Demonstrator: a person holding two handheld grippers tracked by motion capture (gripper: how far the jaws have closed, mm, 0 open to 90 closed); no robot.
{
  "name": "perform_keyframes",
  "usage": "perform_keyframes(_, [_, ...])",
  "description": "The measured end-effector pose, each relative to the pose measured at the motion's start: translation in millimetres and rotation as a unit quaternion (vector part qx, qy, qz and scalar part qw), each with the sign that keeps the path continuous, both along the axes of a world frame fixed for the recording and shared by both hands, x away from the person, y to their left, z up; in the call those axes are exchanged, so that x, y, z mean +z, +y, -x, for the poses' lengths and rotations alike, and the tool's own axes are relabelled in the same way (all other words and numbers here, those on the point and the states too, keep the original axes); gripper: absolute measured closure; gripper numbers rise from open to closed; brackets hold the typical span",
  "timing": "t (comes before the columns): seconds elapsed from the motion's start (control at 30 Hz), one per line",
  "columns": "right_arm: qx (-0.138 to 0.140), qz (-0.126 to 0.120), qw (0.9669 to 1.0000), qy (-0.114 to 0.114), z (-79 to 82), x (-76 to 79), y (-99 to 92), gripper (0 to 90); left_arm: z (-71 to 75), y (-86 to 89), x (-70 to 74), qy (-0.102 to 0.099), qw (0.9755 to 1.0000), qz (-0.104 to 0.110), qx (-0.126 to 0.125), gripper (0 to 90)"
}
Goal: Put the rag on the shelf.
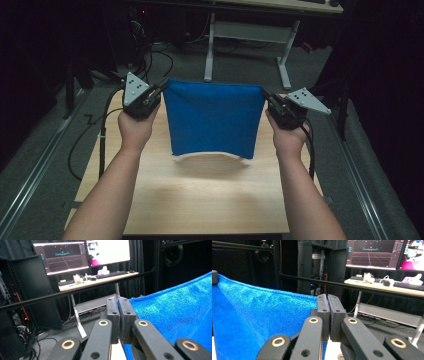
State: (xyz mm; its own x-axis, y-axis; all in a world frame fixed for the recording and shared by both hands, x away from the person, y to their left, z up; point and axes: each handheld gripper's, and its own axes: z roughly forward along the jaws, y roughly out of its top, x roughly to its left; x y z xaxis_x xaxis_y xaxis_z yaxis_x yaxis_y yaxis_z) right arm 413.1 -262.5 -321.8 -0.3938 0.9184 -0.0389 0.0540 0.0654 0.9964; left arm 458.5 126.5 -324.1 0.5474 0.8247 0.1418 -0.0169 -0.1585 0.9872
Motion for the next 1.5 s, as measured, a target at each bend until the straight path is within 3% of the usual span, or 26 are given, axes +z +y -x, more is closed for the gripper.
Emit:
perform_keyframes(0.13, [-0.012, 0.013, 0.9998, 0.001, -12.7, -1.7, 1.9, 89.4, -11.8, -1.8, 3.3, 0.002, 1.0, 0.002, 0.008, 88.3])
perform_keyframes(0.4, [-0.029, 0.032, 0.9989, 0.019, -41.4, -6.5, 3.7, 89.4, -43.8, -10.6, -4.0, 0.028, 0.9989, -0.02, 0.033, 88.2])
perform_keyframes(0.6, [-0.035, 0.043, 0.9974, 0.047, -63.5, -21.4, 6.1, 89.4, -62.6, -11.9, -24.9, 0.071, 0.9963, -0.032, 0.037, 88.2])
perform_keyframes(0.7, [-0.034, 0.047, 0.9959, 0.07, -72.6, -34.8, 5.4, 89.4, -69.7, -13.0, -45.5, 0.105, 0.9931, -0.04, 0.035, 88.2])
perform_keyframes(0.73, [-0.034, 0.047, 0.9959, 0.07, -72.6, -34.8, 5.4, 89.4, -69.7, -13.0, -45.5, 0.105, 0.9931, -0.04, 0.035, 88.2])
perform_keyframes(0.9, [-0.028, 0.049, 0.9922, 0.111, -79.1, -63.0, 1.2, 89.3, -70.8, -14.6, -80.7, 0.145, 0.9874, -0.06, 0.025, 88.2])
perform_keyframes(0.97, [-0.028, 0.05, 0.9915, 0.116, -79.2, -66.5, 1.0, 89.3, -69.9, -14.5, -86.9, 0.151, 0.9865, -0.06, 0.021, 88.3])
perform_keyframes(1.07, [-0.024, 0.051, 0.9886, 0.139, -79.4, -85.1, 0.3, 89.3, -66.2, -14.2, -103.4, 0.166, 0.9838, -0.066, 0.013, 88.2])
perform_keyframes(1.27, [-0.017, 0.051, 0.9861, 0.157, -77.8, -103.4, 3.0, 89.2, -61.2, -12.2, -121.6, 0.183, 0.9812, -0.062, 0.004, 88.2])
perform_keyframes(1.33, [-0.015, 0.052, 0.9849, 0.164, -77.5, -109.8, 4.7, 89.2, -59.6, -13.0, -127.8, 0.193, 0.9789, -0.065, -0.002, 88.2])
perform_keyframes(1.37, [-0.012, 0.052, 0.9845, 0.167, -77.4, -112.3, 5.5, 89.2, -57.3, -14.1, -132.0, 0.19, 0.9794, -0.069, -0.004, 88.2])
perform_keyframes(1.5, [-0.007, 0.056, 0.9832, 0.174, -76.3, -119.6, 10.9, 89.2, -53.7, -14.4, -142.6, 0.2, 0.9775, -0.066, -0.011, 88.2])
